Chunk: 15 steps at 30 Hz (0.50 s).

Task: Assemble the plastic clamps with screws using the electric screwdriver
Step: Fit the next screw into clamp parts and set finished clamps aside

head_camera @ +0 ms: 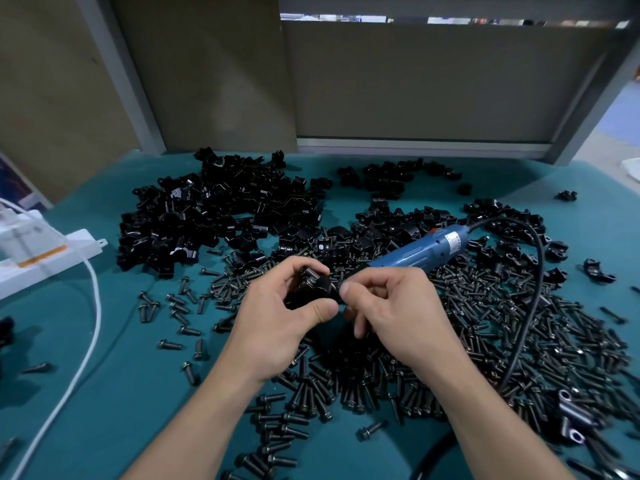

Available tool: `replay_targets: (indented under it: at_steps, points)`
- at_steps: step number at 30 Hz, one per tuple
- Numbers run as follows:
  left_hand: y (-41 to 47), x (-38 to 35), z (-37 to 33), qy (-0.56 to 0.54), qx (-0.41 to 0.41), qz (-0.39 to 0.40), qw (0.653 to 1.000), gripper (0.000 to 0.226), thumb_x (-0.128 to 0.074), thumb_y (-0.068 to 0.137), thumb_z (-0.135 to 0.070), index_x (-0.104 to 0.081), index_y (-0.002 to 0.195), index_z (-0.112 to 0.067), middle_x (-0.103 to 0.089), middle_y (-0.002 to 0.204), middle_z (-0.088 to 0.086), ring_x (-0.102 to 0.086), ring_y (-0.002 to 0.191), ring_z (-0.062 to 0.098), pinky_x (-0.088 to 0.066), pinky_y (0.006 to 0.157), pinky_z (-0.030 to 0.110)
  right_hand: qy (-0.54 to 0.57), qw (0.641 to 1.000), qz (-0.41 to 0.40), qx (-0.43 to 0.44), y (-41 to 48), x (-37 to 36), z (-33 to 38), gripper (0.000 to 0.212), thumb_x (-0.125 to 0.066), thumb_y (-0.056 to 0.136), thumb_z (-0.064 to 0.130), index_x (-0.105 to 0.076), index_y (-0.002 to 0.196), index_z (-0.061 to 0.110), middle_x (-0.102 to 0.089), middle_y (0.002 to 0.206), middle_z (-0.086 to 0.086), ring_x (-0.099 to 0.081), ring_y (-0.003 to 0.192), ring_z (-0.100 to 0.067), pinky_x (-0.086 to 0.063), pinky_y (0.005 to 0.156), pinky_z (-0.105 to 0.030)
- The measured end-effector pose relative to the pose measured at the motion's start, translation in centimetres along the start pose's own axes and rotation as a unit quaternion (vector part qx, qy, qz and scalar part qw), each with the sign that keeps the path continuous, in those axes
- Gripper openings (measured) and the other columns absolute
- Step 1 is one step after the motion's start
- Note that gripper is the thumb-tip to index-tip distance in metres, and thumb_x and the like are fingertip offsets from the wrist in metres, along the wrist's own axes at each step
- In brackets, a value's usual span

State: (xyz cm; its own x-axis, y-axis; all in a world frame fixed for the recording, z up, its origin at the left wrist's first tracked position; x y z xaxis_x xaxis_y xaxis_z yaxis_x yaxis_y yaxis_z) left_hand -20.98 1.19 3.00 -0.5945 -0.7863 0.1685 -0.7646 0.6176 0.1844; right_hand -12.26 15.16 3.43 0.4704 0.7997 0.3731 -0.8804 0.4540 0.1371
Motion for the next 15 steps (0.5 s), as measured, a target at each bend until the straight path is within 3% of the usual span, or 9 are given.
replay_targets:
  at_steps: [3, 9, 11, 15]
  points:
    - [-0.1, -0.3, 0.2, -0.081, 0.026, -0.001, 0.996, 0.033, -0.086, 0.080, -0.011, -0.074, 0.103, -0.032, -0.075, 0.090, -0.006, -0.073, 0.080, 0.014, -0.062, 0.073, 0.030, 0.059, 0.998, -0.036, 0.005, 0.0, 0.9, 0.3, 0.020, -0.072, 0.096, 0.033, -0.076, 0.077, 0.025, -0.072, 0.063, -0.004, -0.062, 0.049, -0.018, -0.055, 0.061, -0.038]
    - [-0.4, -2.0, 0.8, -0.284, 0.107, 0.053, 0.951, 0.039, -0.083, 0.076, -0.016, -0.068, 0.112, -0.011, -0.069, 0.092, 0.012, -0.070, 0.077, 0.018, -0.062, 0.071, 0.029, 0.076, 0.993, -0.078, 0.049, -0.2, 2.0, 1.5, 0.011, -0.069, 0.092, 0.022, -0.074, 0.090, 0.032, -0.071, 0.065, -0.001, -0.065, 0.057, -0.016, -0.053, 0.061, -0.024]
    - [-0.6, -2.5, 0.5, -0.332, 0.122, 0.085, 0.932, 0.041, -0.086, 0.075, -0.016, -0.067, 0.112, -0.010, -0.070, 0.094, 0.012, -0.068, 0.076, 0.017, -0.062, 0.071, 0.029, 0.083, 0.992, -0.076, 0.057, -0.3, 2.0, 2.1, 0.007, -0.069, 0.088, 0.026, -0.069, 0.092, 0.032, -0.068, 0.061, -0.002, -0.063, 0.057, -0.020, -0.054, 0.060, -0.027]
    - [-0.8, -2.8, 0.4, -0.337, 0.137, 0.126, 0.923, 0.036, -0.085, 0.069, -0.016, -0.074, 0.103, -0.019, -0.071, 0.093, 0.007, -0.066, 0.076, 0.017, -0.061, 0.072, 0.030, 0.123, 0.987, -0.065, 0.078, -0.5, 2.1, 2.9, 0.012, -0.079, 0.087, 0.013, -0.072, 0.083, 0.022, -0.070, 0.064, -0.006, -0.065, 0.054, -0.019, -0.056, 0.058, -0.032]
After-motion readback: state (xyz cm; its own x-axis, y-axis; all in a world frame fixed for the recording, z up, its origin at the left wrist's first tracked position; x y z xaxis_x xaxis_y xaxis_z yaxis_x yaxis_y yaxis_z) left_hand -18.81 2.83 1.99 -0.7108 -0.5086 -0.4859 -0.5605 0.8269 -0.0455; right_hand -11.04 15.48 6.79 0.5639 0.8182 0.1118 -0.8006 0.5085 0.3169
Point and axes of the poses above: each hand's wrist, its own y-axis towards the middle knuckle, its own x-axis out of the back of the hand, z = x × y, the point moved 10 cm from there along y, towards the middle knuckle
